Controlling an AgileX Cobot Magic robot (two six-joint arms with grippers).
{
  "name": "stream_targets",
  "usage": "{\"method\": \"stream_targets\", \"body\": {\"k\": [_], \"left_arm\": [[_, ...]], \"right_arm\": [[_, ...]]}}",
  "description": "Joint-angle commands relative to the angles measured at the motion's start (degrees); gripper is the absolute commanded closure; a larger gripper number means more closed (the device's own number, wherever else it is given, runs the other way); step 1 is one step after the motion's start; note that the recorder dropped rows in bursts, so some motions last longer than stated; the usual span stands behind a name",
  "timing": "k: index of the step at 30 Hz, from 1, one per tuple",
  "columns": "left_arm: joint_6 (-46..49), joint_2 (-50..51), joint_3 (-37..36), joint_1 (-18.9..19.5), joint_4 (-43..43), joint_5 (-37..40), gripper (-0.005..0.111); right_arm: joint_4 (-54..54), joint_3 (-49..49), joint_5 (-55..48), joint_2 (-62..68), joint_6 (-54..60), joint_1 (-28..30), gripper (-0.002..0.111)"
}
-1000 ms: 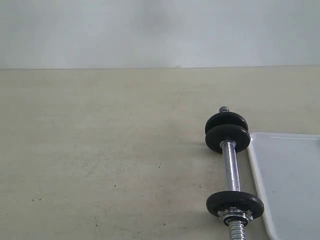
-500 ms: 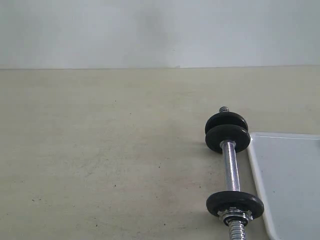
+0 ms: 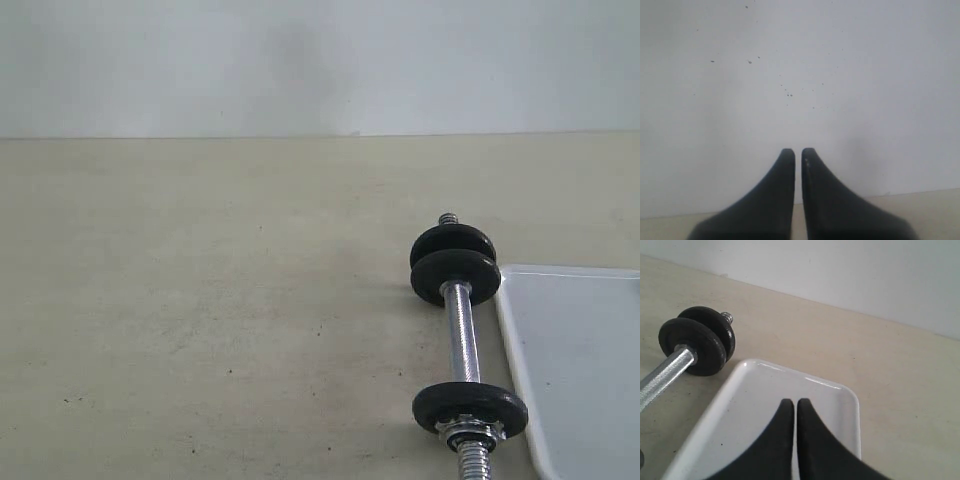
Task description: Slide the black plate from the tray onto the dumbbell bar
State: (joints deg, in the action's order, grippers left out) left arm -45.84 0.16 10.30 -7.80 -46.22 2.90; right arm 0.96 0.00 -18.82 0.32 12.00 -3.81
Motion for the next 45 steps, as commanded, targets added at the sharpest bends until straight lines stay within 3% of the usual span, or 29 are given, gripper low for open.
{"method": "stream_targets", "body": {"k": [1,29,36,45], "left_arm": [[-0.4,-0.2,-0.2,0.2,0.3,0.2,0.102],[-0.3,-0.2,-0.2,0.2,0.3,0.2,0.102],[-0.3,-0.2,-0.2,0.2,0.3,0.1,0.102],[-0.3,-0.2,-0.2,0.2,0.3,0.1,0.102]], "right_arm": [[0.6,0.0,0.1,-0.3,-2.5,-0.1,0.108],[0.6,0.0,0.1,-0.3,-2.6,-0.1,0.108],[0.6,0.0,0.1,-0.3,-2.7,4.8,0.108],[0.6,0.0,0.1,-0.3,-2.7,5.0,0.108]]}}
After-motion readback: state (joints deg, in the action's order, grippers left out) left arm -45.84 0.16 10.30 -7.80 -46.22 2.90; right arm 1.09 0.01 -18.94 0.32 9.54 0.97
